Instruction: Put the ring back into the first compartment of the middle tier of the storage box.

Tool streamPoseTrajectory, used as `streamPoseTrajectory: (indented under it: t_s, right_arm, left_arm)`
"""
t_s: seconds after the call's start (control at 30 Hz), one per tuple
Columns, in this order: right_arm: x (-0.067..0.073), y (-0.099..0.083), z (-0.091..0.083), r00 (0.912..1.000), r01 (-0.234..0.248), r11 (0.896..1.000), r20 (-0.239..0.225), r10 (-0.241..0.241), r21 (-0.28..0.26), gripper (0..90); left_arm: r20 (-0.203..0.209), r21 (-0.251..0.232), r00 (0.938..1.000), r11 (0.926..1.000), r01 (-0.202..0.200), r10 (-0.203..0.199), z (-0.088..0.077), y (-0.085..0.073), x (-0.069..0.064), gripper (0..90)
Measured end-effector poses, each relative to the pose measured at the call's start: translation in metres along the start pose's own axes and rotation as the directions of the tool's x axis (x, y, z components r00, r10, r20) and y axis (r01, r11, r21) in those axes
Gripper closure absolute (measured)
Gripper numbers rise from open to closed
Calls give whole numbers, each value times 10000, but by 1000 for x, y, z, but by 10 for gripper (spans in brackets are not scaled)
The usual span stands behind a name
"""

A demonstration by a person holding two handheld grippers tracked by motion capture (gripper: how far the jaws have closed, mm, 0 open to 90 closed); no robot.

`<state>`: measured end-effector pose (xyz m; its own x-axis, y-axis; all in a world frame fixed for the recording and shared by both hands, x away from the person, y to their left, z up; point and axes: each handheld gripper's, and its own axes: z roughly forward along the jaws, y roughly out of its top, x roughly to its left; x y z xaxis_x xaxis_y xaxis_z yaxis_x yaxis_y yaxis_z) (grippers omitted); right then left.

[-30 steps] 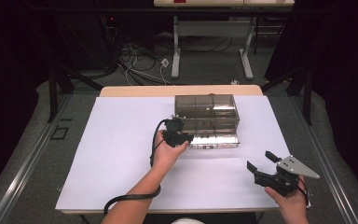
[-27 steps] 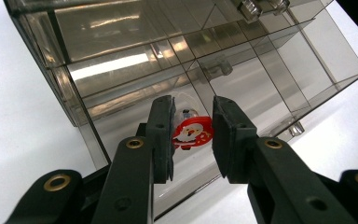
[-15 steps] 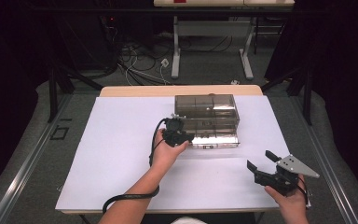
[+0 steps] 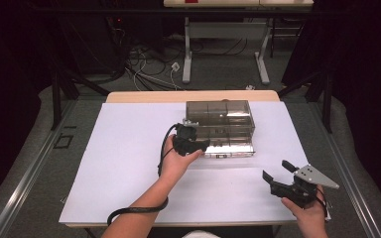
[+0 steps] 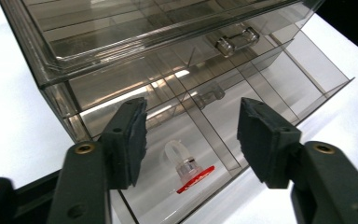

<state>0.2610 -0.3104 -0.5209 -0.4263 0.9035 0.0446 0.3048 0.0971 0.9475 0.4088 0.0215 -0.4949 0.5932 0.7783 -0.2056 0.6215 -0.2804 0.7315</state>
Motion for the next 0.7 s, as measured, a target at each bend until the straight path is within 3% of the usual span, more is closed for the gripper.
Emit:
streamPoseTrajectory:
  t_s: [0.13,0.47,0.7]
  right_arm:
    - [0,0,0,10000,-49,10000,-29,49,28,178]
    - [0,0,0,10000,-39,10000,5,39,26,178]
    - [1,0,0,10000,48,10000,15,-48,-56,178]
  left_arm:
    - [-9,46,9999,9999,-161,162,-1,-1,0,381]
    - [473,-143,9980,9991,-408,414,-12,-1,0,342]
    - [371,-220,9969,9974,-691,699,-23,-3,3,301]
